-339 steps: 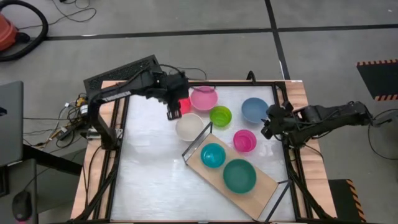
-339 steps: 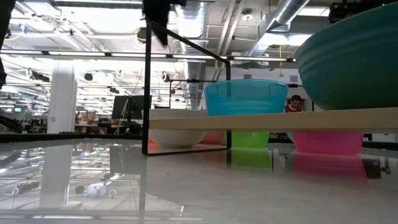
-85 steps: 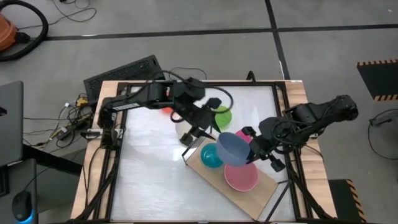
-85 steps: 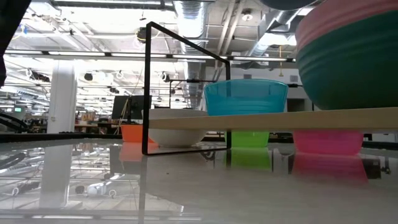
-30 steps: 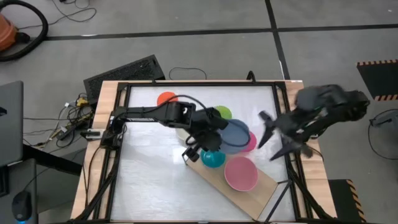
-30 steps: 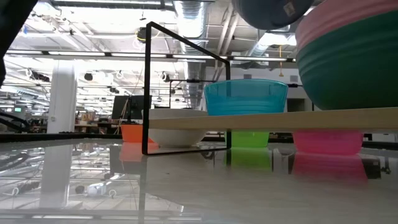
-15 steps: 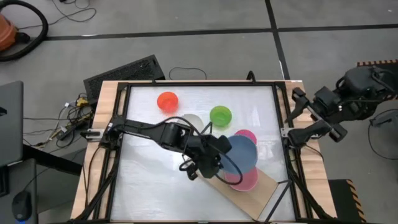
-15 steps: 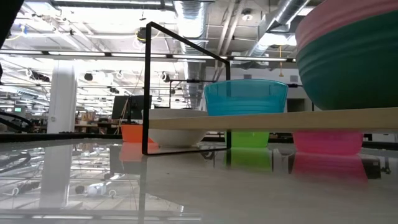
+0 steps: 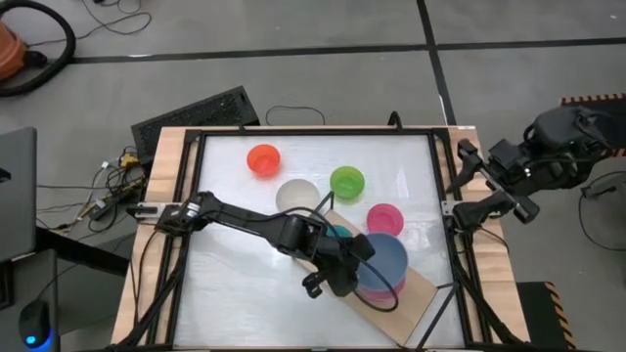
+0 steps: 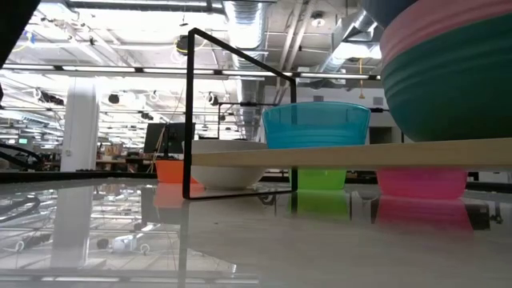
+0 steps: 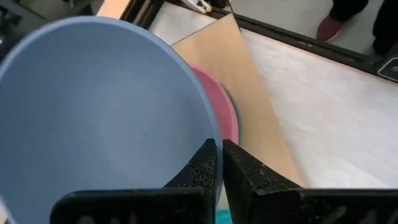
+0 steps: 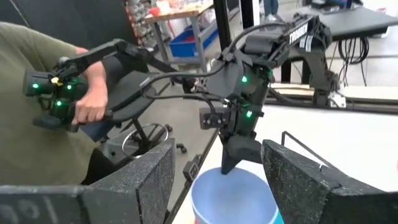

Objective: Place and stack bowls onto a shelf
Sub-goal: Stack the large light blue bowl on the large pink bowl on the shelf

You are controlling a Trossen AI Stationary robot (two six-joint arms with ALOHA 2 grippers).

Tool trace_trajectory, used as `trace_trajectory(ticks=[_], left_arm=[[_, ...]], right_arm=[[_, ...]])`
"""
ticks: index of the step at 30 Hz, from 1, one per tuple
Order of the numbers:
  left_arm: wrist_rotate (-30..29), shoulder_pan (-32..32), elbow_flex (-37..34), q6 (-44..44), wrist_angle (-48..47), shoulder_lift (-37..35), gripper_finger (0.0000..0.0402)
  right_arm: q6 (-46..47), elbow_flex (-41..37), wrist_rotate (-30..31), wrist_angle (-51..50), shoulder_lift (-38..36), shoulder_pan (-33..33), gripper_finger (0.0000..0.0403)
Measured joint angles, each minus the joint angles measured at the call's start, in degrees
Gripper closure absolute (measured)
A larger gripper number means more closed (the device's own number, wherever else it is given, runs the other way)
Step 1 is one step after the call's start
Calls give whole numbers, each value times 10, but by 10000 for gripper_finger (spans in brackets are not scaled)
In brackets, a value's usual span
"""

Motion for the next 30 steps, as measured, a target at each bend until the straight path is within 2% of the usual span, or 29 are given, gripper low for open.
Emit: trace_trajectory(ticks=[6,11,20,25,30], left_arm=[[11,-1,1,-3,5,3,401],[58,-1,-3,-3,8,3,401],[23,-1,-38,28,9,2,401],[-31,-1,-35,28,24,2,401],[-7,0,-29,57,30,2,399]], right_arm=[[0,0,-1,-21,0,0,139],[0,0,-1,-21,0,0,139],[0,0,-1,-21,0,0,139],[0,0,-1,-23,0,0,139],[0,0,-1,-31,0,0,139]])
